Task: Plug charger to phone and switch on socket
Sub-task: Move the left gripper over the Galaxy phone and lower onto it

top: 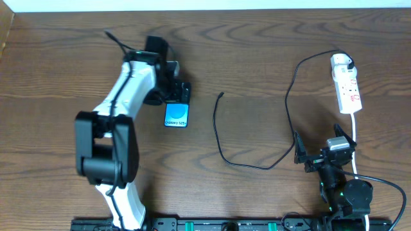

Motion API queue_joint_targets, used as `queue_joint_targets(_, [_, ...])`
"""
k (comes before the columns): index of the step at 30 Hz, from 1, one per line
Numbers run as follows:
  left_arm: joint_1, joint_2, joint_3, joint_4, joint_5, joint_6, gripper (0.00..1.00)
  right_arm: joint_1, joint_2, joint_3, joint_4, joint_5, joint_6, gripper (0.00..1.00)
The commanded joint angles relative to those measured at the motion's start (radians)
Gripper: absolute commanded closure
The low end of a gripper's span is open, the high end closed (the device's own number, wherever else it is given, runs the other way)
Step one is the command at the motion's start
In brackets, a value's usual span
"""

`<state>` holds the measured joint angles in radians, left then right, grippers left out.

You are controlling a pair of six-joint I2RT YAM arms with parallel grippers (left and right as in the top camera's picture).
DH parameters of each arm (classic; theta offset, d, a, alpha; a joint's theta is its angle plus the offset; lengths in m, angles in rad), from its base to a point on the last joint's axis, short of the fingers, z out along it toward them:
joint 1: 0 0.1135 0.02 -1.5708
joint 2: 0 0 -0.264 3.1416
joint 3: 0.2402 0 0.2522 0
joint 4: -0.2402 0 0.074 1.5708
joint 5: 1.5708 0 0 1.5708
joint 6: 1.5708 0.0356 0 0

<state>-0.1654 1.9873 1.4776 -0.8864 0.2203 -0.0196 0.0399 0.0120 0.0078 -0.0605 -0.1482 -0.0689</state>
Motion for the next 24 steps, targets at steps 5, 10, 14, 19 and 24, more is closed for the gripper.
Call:
queue_joint_targets(5, [-0.070,0.052,0.011,0.048,-0.212,-0.099,0.02,0.001,-0.005,-0.002,-0.003,0.000,0.012,0.01])
queue_joint_targets(10, [-0.070,0.063,0.011,0.101,-0.212,-0.110,0.02,0.001,-0.005,-0.002,-0.003,0.000,0.012,0.01])
queue_joint_targets(14, [-0.070,0.084,0.011,0.111,-0.153,-0.112,0.02,0.001,-0.005,-0.002,-0.003,0.000,0.012,0.01])
queue_joint_targets(19, [-0.070,0.114,0.010,0.111,-0.154,-0.113,0.02,0.001,-0.005,-0.002,-0.003,0.000,0.012,0.01])
queue_joint_targets(24, [-0.070,0.137,0.009,0.111,-0.153,-0.114,0.02,0.001,-0.005,-0.002,-0.003,0.000,0.012,0.01])
